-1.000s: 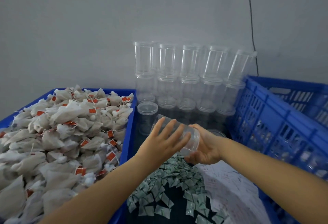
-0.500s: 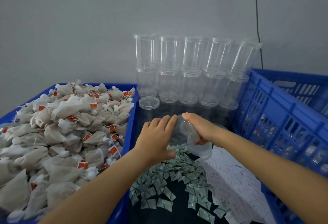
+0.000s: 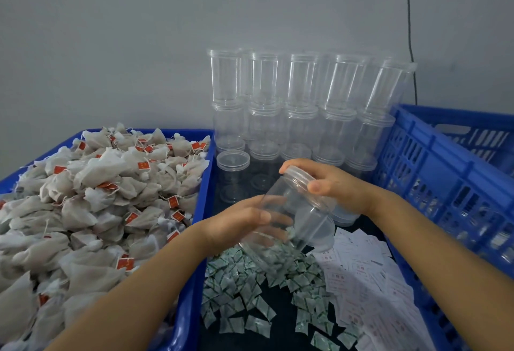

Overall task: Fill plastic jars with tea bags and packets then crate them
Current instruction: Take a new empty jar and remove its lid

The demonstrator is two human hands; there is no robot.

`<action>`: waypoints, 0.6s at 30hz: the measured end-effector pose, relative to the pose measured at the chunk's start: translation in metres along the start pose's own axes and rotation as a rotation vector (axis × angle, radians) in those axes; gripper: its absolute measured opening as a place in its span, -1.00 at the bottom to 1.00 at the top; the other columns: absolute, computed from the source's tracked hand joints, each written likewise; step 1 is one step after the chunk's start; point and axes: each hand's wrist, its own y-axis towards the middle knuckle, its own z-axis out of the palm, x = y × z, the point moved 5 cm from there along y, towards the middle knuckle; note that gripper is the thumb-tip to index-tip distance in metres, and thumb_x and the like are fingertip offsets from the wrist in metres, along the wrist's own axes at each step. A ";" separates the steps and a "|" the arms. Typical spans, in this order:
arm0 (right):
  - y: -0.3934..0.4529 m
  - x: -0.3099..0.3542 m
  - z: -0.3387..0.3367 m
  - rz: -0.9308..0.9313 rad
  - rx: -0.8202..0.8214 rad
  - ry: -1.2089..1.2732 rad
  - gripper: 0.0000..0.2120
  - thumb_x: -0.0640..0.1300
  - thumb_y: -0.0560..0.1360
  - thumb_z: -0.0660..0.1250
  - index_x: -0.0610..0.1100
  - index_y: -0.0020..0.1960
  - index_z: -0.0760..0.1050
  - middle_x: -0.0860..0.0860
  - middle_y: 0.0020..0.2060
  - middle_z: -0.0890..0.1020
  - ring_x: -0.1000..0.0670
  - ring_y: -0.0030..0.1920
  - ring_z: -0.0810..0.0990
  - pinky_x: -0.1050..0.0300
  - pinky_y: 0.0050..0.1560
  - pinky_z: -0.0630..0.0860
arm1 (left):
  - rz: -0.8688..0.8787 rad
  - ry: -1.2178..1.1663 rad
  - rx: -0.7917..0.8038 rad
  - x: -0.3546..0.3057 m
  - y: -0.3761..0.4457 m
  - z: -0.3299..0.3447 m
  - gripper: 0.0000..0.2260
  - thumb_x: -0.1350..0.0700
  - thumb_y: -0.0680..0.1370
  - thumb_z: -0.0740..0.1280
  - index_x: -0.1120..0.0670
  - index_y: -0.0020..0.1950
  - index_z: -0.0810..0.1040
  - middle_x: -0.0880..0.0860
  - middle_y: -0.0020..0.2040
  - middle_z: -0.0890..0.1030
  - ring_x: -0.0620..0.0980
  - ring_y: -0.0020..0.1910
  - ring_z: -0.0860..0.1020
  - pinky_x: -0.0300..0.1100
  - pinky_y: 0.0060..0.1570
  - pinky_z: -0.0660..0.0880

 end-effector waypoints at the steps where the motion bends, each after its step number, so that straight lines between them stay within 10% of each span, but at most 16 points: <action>1: 0.001 0.003 0.001 -0.011 -0.008 0.050 -0.43 0.49 0.24 0.35 0.31 0.19 0.51 -0.10 0.11 0.58 -0.10 0.08 0.57 -0.19 0.19 0.50 | -0.028 -0.106 0.078 0.000 -0.001 0.003 -0.23 -0.12 0.19 0.51 0.05 0.34 0.36 0.12 0.14 0.59 0.06 0.04 0.59 -0.11 -0.02 0.54; 5: 0.006 0.020 0.006 -0.096 -0.022 0.165 -0.41 0.58 0.22 0.32 0.34 0.16 0.54 0.26 -0.01 0.60 0.18 -0.01 0.57 0.19 0.04 0.51 | -0.113 -0.443 0.353 -0.001 -0.007 0.006 -0.18 -0.17 0.30 0.46 0.22 0.40 0.29 0.26 0.21 0.52 0.19 0.07 0.57 0.02 0.05 0.53; 10: 0.009 0.035 -0.008 -0.305 -0.164 0.381 -0.29 0.46 0.29 0.39 0.11 0.31 0.45 -0.01 -0.07 0.56 -0.09 -0.24 0.54 -0.01 -0.25 0.49 | -0.040 -0.557 0.545 -0.006 -0.015 0.004 -0.21 -0.21 0.42 0.32 0.22 0.47 0.18 0.32 0.22 0.50 0.24 0.09 0.56 0.04 0.06 0.52; 18: 0.006 -0.028 -0.050 -0.120 -0.566 0.457 -0.45 -0.10 0.35 0.45 0.21 0.20 0.27 -0.04 0.12 0.41 -0.10 0.07 0.63 -0.14 0.16 0.59 | 0.153 -0.338 -0.167 -0.007 -0.007 -0.035 -0.16 -0.08 0.16 0.58 0.08 0.37 0.36 0.15 0.12 0.60 0.12 0.03 0.61 -0.01 -0.01 0.58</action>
